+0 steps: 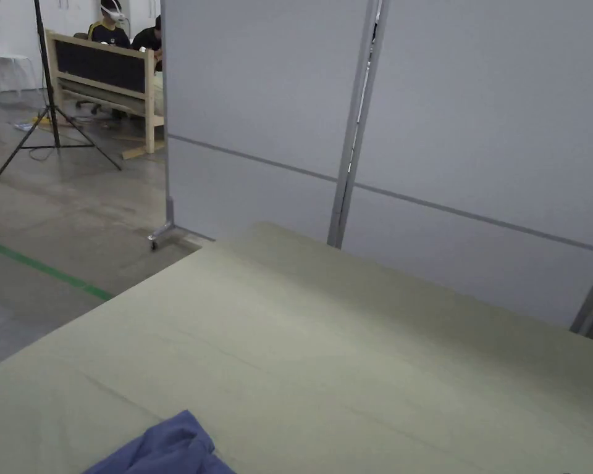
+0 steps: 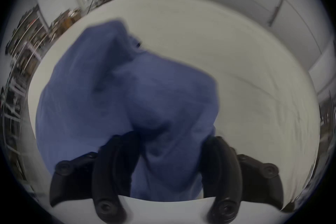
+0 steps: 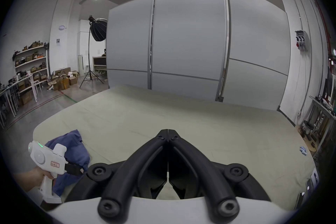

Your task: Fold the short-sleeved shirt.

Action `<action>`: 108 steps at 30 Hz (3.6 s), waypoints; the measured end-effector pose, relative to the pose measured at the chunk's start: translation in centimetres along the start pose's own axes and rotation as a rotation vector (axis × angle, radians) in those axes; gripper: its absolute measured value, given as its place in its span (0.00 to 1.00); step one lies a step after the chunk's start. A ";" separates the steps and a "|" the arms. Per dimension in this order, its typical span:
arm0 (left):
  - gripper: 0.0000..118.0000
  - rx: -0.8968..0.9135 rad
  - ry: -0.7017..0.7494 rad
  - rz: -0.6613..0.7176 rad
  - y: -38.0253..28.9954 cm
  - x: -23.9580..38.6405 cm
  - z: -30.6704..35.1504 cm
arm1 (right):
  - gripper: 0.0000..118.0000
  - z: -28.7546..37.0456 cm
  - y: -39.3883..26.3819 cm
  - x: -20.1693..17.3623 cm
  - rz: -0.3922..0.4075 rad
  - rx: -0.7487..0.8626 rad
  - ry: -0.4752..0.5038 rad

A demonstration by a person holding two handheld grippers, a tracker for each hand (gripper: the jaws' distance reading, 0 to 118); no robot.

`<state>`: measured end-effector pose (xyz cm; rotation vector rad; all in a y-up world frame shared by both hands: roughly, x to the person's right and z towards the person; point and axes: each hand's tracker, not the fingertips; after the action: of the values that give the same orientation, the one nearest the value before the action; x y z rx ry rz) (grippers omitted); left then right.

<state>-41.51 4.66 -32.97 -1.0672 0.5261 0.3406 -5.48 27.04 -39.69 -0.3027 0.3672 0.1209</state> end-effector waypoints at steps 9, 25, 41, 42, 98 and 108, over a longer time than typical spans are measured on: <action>0.07 0.191 -0.184 0.280 2.5 -1.3 8.5 | 0.02 2.3 1.4 2.4 -0.109 0.074 0.015; 0.06 0.317 -0.742 -0.511 -5.8 39.8 21.7 | 0.02 18.1 0.4 19.0 -0.098 0.207 -0.343; 0.98 0.114 -0.861 -0.718 -19.4 46.7 19.0 | 0.02 21.1 -6.5 27.6 -0.240 0.081 -0.481; 1.00 0.205 -0.918 -0.656 -17.2 44.5 20.7 | 0.02 21.1 -6.2 27.2 -0.232 0.095 -0.472; 0.03 -0.024 -0.181 0.255 -6.4 3.5 8.6 | 1.00 -14.0 -9.5 16.6 0.008 -0.450 -0.044; 0.03 -0.008 -0.164 0.162 -7.1 5.2 9.3 | 0.53 -25.9 -14.9 16.9 -0.056 -0.770 -0.033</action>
<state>-31.31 9.87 -27.11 -0.9967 0.4659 0.5682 4.07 5.84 -64.94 -1.0696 0.2665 0.2099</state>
